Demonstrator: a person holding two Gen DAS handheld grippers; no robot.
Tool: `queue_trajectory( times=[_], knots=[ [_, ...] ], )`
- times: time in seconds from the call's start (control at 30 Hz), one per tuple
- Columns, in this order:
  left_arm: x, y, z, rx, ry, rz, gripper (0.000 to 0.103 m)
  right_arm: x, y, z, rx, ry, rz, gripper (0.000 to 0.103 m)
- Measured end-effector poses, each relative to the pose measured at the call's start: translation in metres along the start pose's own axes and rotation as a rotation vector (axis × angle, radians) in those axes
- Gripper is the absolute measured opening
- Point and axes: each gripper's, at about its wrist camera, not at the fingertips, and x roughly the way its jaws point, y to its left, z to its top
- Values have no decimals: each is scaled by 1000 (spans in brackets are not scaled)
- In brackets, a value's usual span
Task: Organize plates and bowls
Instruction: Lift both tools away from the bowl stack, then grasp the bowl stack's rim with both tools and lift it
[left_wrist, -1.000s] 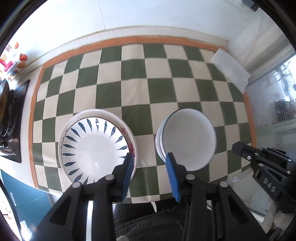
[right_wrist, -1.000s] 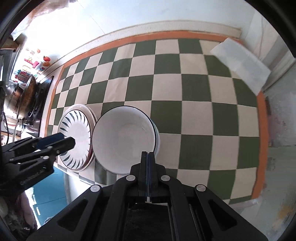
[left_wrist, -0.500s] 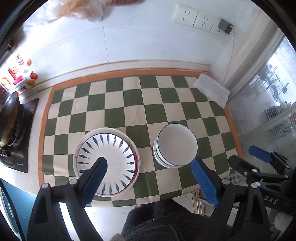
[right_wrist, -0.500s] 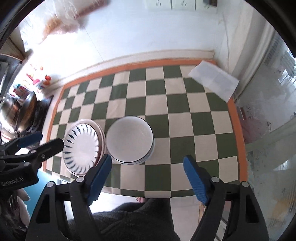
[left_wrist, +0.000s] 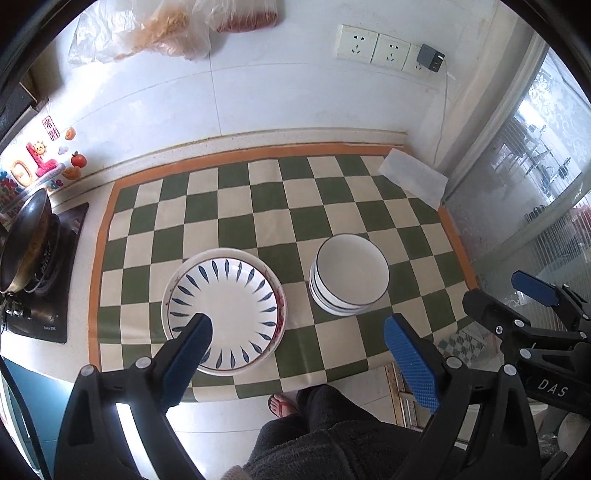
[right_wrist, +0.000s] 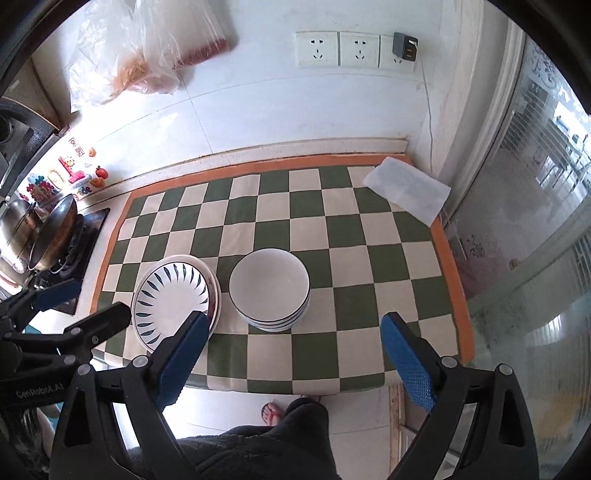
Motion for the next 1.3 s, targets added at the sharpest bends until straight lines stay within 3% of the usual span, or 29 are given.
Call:
queue_trajectory(
  times=[0.13, 0.27, 0.4, 0.6, 0.9, 1.1, 1.17, 1.3],
  knots=[
    [13, 2, 1, -19, 28, -27, 96, 10, -4, -4, 18, 26, 14, 97],
    [47, 9, 11, -74, 87, -125, 96, 36, -16, -7, 57, 59, 61, 97],
    [105, 15, 25, -135, 205, -229, 96, 86, -45, -10, 193, 104, 208, 97],
    [186, 12, 39, -202, 350, -342, 96, 180, -87, -12, 383, 239, 336, 97],
    [255, 11, 45, -306, 488, -415, 94, 267, -93, -10, 420, 385, 471, 95],
    [278, 17, 42, -361, 534, -486, 93, 306, -86, -11, 436, 467, 522, 87],
    [282, 16, 42, -361, 545, -506, 83, 318, -83, -12, 447, 492, 548, 85],
    [285, 15, 41, -343, 531, -498, 78, 336, -75, -14, 461, 527, 590, 68]
  ],
)
